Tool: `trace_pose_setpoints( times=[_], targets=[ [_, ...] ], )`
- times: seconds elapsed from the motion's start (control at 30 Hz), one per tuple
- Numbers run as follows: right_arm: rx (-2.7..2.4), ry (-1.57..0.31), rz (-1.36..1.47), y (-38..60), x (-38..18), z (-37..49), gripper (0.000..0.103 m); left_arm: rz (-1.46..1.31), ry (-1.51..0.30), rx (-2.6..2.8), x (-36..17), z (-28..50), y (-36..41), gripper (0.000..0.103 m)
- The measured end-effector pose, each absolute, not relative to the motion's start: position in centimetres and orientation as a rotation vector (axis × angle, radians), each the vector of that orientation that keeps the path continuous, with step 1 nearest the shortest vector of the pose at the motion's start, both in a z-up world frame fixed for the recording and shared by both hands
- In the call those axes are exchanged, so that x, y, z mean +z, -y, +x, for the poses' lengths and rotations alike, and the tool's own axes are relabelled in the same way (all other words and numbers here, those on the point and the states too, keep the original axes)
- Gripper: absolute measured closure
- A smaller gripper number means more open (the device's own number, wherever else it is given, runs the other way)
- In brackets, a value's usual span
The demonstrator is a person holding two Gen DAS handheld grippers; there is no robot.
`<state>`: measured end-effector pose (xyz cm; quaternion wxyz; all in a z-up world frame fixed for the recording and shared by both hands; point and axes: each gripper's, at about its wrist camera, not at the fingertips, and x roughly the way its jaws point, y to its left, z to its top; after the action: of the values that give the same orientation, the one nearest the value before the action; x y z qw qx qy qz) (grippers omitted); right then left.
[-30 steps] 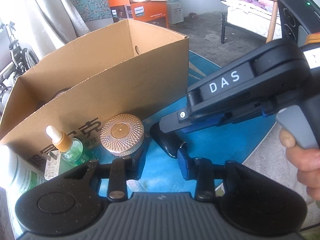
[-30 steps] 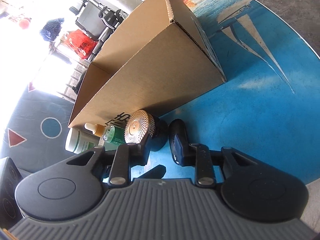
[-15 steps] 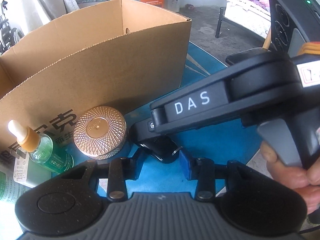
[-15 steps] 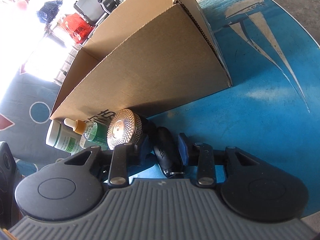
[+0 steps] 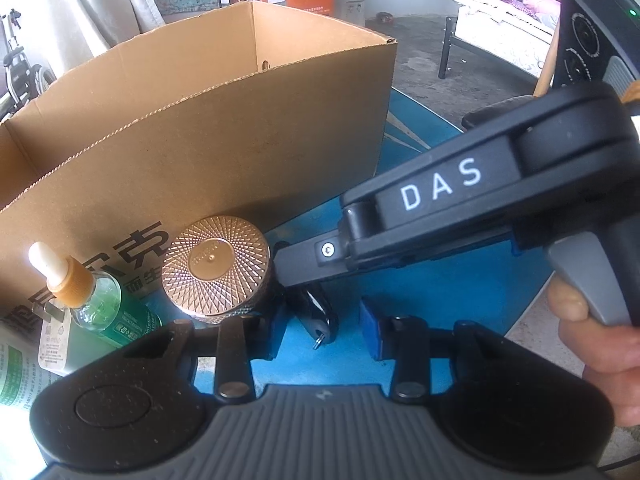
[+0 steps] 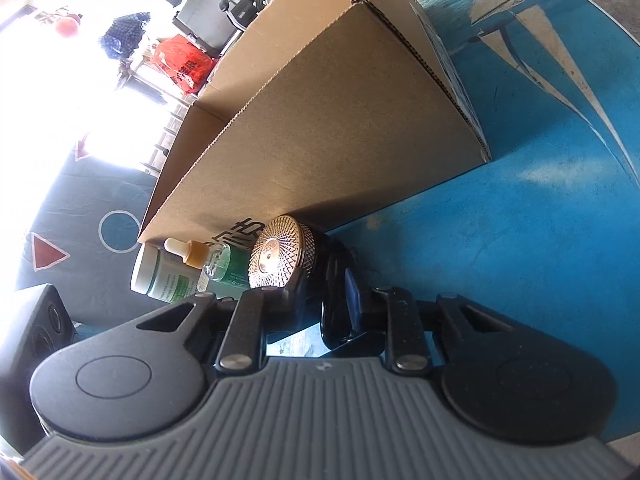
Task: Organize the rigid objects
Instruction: 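Carry the black oval case into the box and open the right gripper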
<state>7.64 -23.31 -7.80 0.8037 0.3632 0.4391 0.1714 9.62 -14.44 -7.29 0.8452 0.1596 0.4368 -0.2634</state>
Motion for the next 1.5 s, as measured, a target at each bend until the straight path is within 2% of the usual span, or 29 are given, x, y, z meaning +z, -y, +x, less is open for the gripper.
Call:
trace_pose_setpoints(
  times=[0.3,0.57,0.77,1.0,1.13,1.27,1.37,1.5],
  targets=[
    [0.333,-0.958,0.773,22.8,-8.9,8.0,0.088,0.347,-0.908,-0.538,-7.7,8.7,15.3,0.067],
    [0.326,-0.949,0.783,22.6,-8.0,6.9,0.088,0.343,-0.900,-0.542,-6.8,7.9,15.2,0.070],
    [0.315,-0.885,0.717,22.7,-4.6,4.6,0.088,0.347,-0.825,-0.570,-4.3,6.1,15.1,0.070],
    [0.360,-0.752,0.651,23.1,1.4,3.7,0.088,0.345,-0.678,-0.540,1.1,4.6,14.4,0.070],
    [0.428,-0.702,0.593,22.5,4.8,5.8,0.088,0.333,-0.625,-0.488,3.7,5.5,13.6,0.070],
    [0.494,-0.711,0.570,21.7,6.7,9.4,0.088,0.290,-0.648,-0.433,5.8,8.4,12.5,0.070],
    [0.539,-0.754,0.566,21.1,7.4,13.3,0.088,0.255,-0.703,-0.398,6.6,11.7,11.4,0.070],
    [0.596,-0.903,0.586,19.7,6.2,20.6,0.088,0.184,-0.826,-0.343,5.4,17.1,9.4,0.069]
  ],
)
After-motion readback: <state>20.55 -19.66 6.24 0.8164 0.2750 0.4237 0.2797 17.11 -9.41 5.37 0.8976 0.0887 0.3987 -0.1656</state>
